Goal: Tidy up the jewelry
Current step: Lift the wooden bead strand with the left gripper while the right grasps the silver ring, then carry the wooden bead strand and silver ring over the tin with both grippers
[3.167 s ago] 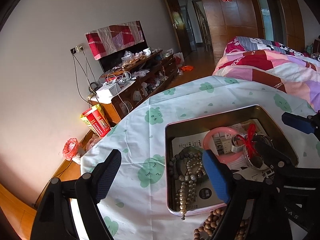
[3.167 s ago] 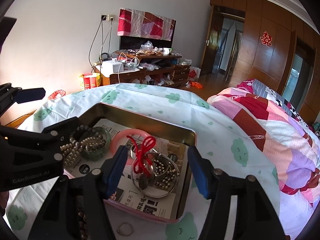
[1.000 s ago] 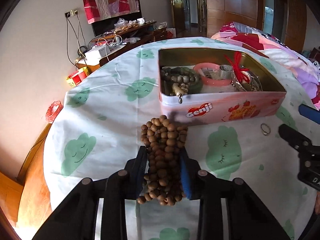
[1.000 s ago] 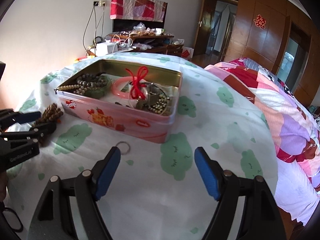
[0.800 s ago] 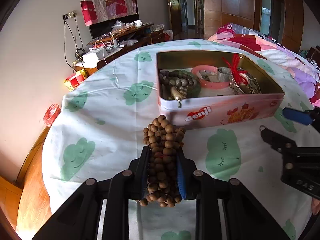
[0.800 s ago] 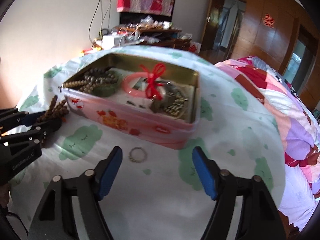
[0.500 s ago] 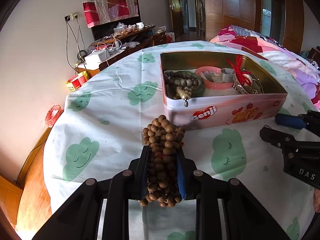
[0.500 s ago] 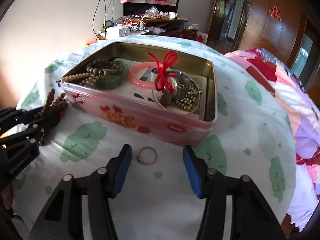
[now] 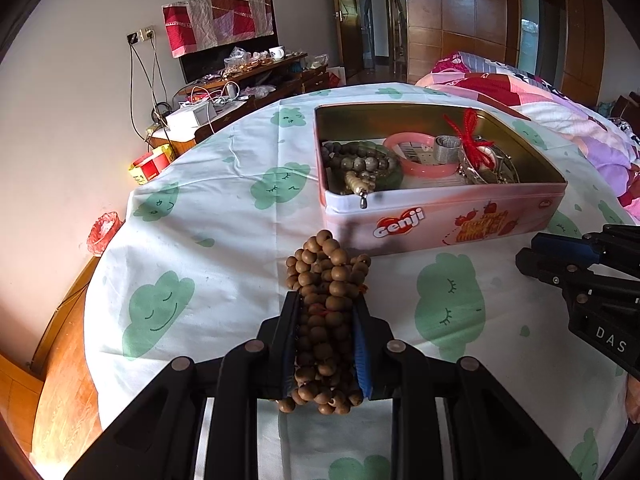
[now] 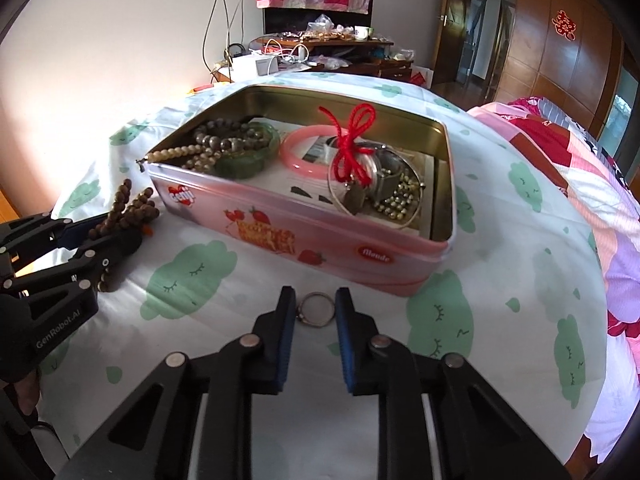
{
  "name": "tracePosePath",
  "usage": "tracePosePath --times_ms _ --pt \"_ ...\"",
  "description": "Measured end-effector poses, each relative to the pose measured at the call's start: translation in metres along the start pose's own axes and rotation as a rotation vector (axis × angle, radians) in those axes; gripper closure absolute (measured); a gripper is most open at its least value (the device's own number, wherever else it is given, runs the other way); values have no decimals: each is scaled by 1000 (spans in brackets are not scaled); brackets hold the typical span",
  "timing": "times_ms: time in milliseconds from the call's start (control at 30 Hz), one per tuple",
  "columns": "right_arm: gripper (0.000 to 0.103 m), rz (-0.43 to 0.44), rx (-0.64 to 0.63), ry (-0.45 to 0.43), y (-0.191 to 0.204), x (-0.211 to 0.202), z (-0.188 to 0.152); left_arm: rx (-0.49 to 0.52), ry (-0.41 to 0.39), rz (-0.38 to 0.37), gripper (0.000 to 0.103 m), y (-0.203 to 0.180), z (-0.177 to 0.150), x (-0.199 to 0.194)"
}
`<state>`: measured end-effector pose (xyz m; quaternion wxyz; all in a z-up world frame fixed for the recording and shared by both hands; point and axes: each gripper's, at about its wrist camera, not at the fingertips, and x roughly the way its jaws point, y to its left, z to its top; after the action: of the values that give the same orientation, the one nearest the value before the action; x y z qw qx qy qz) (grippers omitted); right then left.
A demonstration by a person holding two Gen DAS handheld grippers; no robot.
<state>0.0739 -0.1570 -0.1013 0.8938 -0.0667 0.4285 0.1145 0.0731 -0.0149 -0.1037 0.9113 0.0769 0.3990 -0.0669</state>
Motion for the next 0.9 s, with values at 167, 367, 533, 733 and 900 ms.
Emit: tracePosePath --times_ms 167,367,533,733,900 --pt "81 -4 -4 -28 2 -6 0 -2 -9 -9 78 1 0 -5" --pt "81 -5 -18 -79 6 -24 -6 1 -44 -12 78 0 5 -20" --pt "81 -12 -25 -138 4 -44 -3 13 -85 -18 78 -2 13 -37" --pt "81 -24 -25 -207 3 -64 7 25 -121 -20 78 -3 24 -48" --pt "81 -32 -27 -242 0 -69 17 44 -146 -21 78 -8 34 -54"
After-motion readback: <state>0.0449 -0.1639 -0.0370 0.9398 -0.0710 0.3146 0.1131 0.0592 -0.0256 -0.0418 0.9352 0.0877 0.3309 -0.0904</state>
